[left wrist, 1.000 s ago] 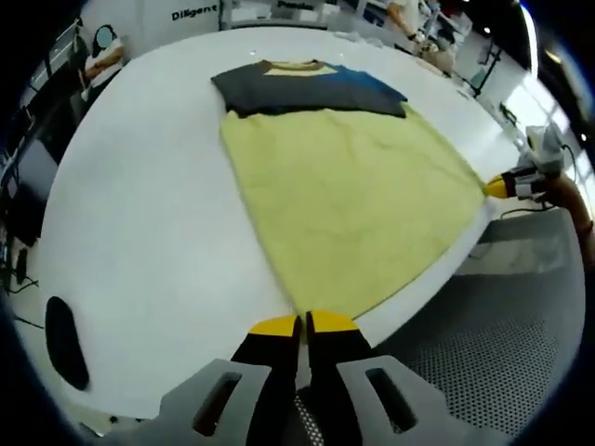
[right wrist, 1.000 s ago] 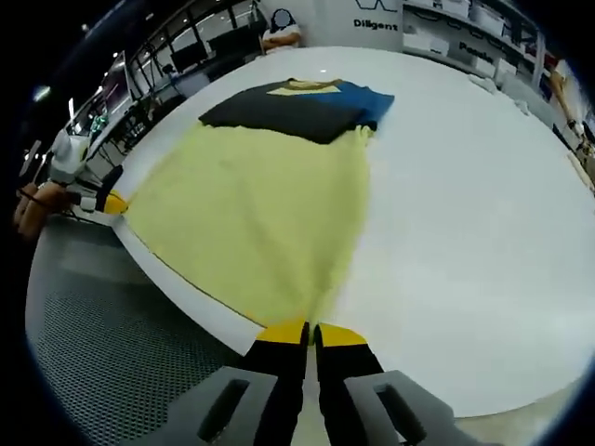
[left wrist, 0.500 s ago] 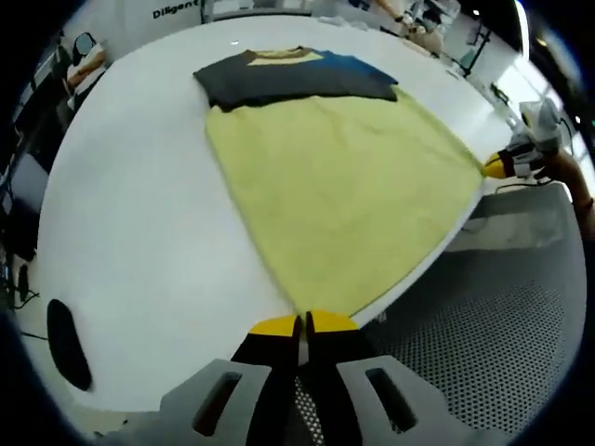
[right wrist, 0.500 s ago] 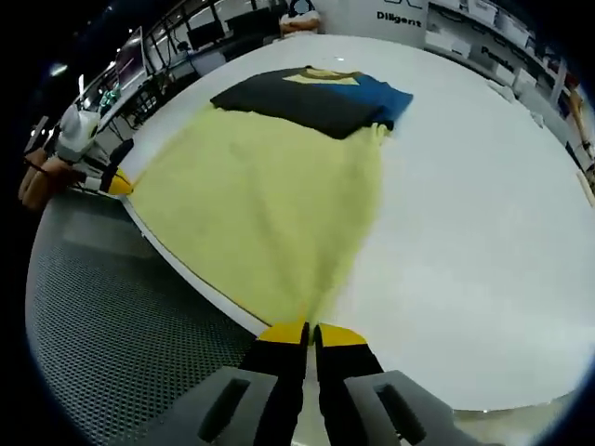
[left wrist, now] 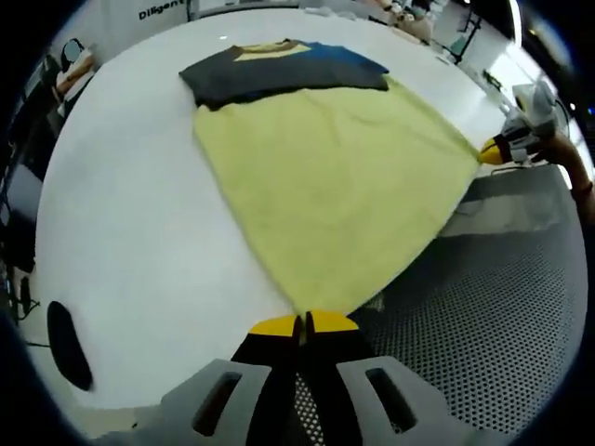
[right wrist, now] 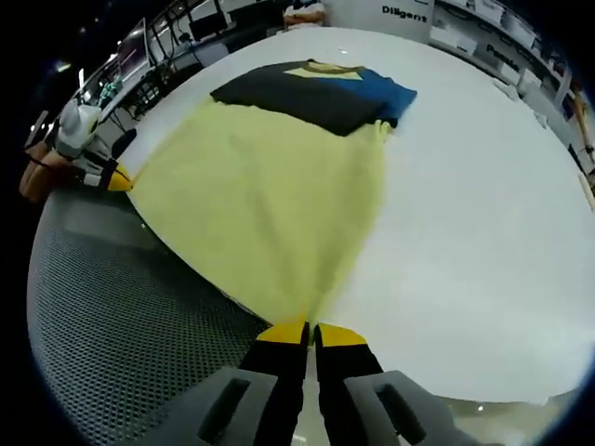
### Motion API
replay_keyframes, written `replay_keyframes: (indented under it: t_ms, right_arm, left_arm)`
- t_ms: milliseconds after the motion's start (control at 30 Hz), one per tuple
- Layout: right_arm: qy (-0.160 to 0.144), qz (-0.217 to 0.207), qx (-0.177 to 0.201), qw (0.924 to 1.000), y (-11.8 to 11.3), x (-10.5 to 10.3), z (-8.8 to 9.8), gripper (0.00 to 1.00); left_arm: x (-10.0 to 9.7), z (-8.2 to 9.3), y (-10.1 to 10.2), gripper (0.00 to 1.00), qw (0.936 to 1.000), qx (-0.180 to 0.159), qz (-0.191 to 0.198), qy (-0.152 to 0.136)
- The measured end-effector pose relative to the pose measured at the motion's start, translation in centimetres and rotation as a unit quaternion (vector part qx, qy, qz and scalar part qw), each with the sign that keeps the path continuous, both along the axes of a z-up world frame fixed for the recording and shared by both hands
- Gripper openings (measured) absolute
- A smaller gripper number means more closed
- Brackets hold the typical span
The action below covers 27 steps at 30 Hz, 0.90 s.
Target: Fold the garment on the visible template until the final outline fits inside the template.
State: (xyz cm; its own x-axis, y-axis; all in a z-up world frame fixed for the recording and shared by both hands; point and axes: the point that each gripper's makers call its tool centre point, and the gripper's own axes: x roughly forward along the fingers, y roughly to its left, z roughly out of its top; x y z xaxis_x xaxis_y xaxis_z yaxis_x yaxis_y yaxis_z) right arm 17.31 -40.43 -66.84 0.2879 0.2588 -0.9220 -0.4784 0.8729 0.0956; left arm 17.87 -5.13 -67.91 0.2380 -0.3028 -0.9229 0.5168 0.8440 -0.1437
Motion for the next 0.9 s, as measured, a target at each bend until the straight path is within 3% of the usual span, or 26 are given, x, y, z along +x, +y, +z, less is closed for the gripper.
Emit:
replay_keyframes:
  t_ms: [300, 600, 900]
  right_arm:
    - [-0.001, 0.001, -0.002, 1.0000, 0.0, -0.2, 0.2, 0.00]
    - [-0.014, -0.004, 0.009, 0.9999, 0.2, 0.6, 1.7, 0.00]
    - [-0.054, -0.012, 0.026, 0.9981, 0.6, 2.6, 4.4, 0.00]
  left_arm:
    - [0.0, 0.4, 0.0, 0.00, 1.0000, -0.005, 0.005, 0.000]
    - [0.4, 1.1, 0.0, 0.00, 0.9996, -0.015, 0.020, -0.009]
    - [2.7, 3.7, -0.2, 0.00, 0.9975, -0.029, 0.030, -0.057]
